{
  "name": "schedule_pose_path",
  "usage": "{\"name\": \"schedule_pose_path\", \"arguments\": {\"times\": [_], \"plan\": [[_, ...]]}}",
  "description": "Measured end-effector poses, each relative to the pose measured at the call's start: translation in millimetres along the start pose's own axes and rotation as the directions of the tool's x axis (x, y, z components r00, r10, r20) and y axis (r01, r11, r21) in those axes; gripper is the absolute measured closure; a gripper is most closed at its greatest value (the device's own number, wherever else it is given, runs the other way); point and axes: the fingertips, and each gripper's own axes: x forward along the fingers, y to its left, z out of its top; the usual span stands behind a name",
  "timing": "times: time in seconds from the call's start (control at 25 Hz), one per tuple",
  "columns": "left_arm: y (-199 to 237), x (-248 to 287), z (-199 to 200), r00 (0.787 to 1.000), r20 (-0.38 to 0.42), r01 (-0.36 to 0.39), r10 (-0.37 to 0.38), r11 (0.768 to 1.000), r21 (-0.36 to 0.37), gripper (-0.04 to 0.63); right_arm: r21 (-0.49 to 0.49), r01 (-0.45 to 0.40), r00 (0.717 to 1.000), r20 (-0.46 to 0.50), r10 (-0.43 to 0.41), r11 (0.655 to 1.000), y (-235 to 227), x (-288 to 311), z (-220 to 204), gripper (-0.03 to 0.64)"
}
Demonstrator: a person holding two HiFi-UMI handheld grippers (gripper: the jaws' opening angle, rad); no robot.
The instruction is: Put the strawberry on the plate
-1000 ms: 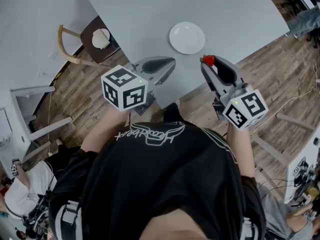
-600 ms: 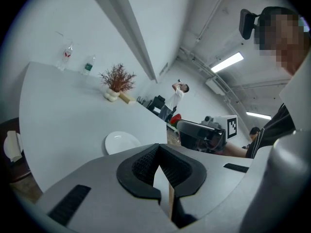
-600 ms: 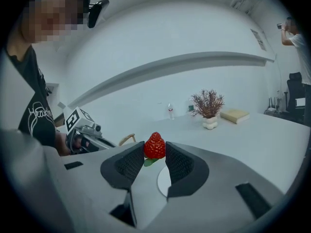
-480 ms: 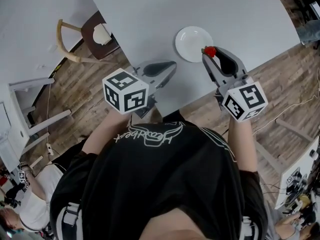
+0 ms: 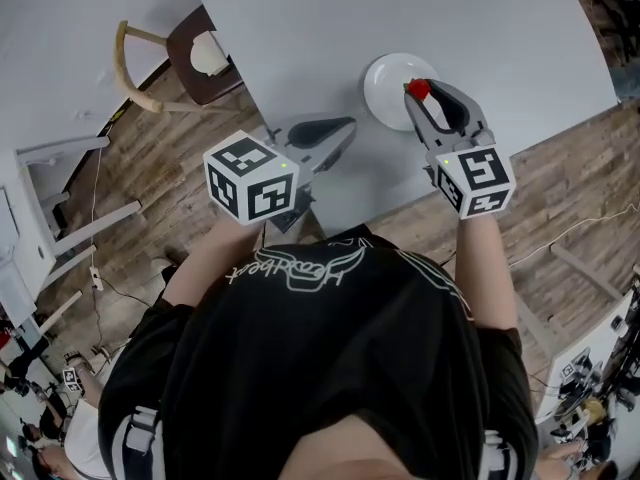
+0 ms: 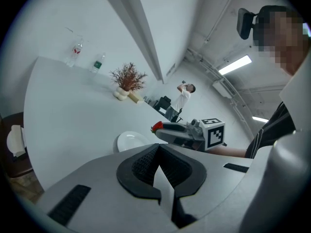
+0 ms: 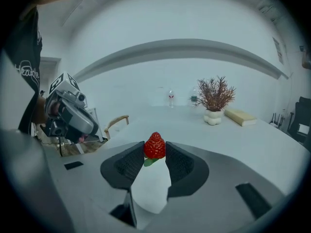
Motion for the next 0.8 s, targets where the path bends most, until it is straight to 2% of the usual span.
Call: {"name": "schedule_pose_path", "arguments": {"times": [0.28, 0.44, 0.8], "plan": [[10, 0, -2, 1.0, -0.013, -0.007, 0.007, 1.0, 0.013, 0.589, 0.009, -0.008, 0.995, -0.104, 0.009, 1.0, -8, 33, -39, 0.488], [19, -2, -8, 1.0, -0.016, -0.019, 0.019, 1.0, -0.01, 0.588, 0.0, -0.011, 0.987, -0.158, 0.011, 1.0, -11, 44, -58, 0.488], [30, -2, -13, 0.999, -0.014, -0.04, 0.04, 0.999, -0.03, 0.589, -0.068, -0.023, 0.969, -0.248, 0.005, 0.997, -10, 60, -82, 0.488]]}}
